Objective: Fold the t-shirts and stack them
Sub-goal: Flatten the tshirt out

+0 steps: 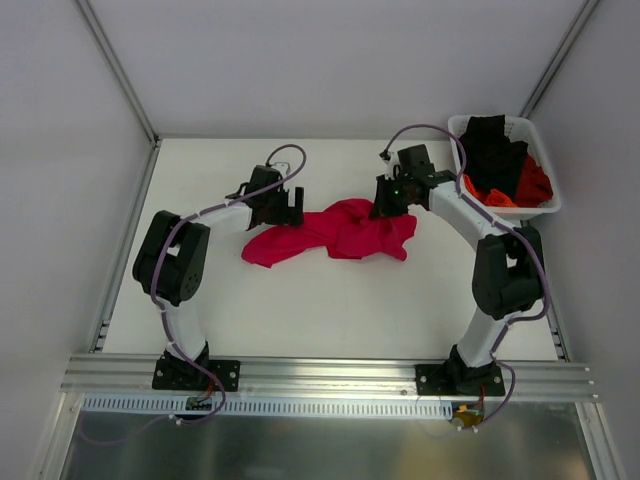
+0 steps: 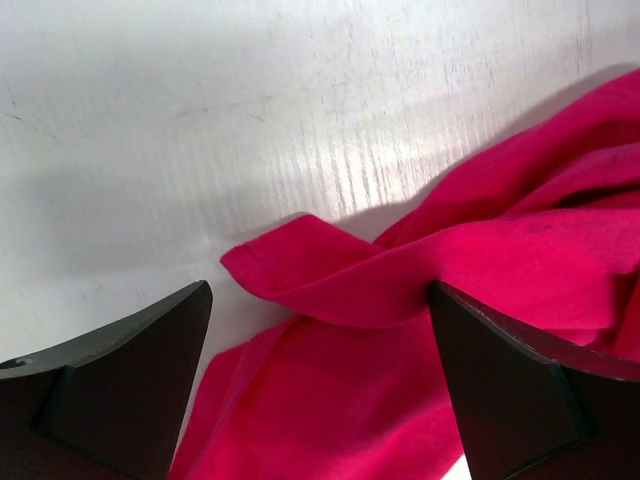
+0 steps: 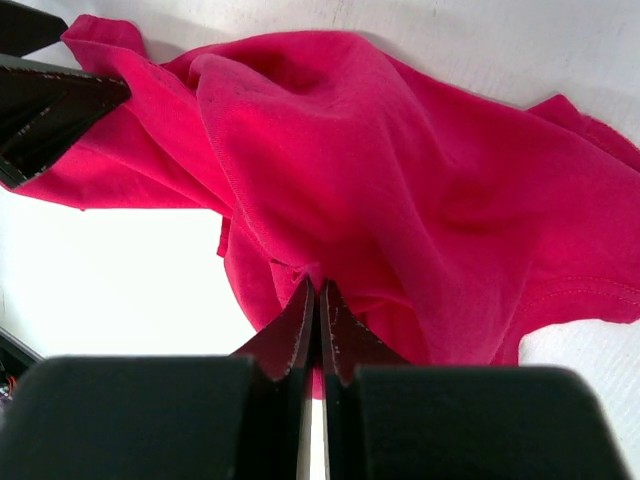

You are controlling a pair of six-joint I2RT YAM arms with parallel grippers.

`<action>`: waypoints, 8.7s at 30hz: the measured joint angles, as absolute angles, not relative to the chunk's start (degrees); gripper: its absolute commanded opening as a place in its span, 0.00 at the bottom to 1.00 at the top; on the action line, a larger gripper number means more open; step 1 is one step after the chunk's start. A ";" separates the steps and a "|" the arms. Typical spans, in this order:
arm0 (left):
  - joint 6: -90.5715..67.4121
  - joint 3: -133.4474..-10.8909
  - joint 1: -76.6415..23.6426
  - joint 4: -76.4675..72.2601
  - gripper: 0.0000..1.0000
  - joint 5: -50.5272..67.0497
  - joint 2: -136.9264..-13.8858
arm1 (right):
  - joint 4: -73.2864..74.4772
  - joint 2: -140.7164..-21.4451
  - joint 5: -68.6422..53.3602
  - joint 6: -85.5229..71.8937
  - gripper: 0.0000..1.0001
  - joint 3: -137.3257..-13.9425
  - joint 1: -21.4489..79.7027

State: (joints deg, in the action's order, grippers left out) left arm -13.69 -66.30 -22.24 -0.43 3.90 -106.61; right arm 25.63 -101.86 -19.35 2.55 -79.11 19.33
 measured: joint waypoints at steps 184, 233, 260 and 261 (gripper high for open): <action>-23.66 -118.06 9.47 41.10 0.00 -7.81 -68.55 | 36.05 -79.37 -5.30 18.79 0.00 -138.39 7.18; -23.31 -115.13 9.47 43.35 0.00 -10.66 -57.65 | 36.82 -70.87 -8.08 20.78 0.00 -138.52 10.00; -25.65 -92.99 9.47 45.93 0.00 -13.32 -65.45 | 36.38 -75.53 -5.93 19.79 0.00 -114.76 10.04; -26.17 -89.36 9.47 44.99 0.00 -13.91 -65.71 | 35.94 -76.95 -5.69 19.75 0.00 -111.96 10.07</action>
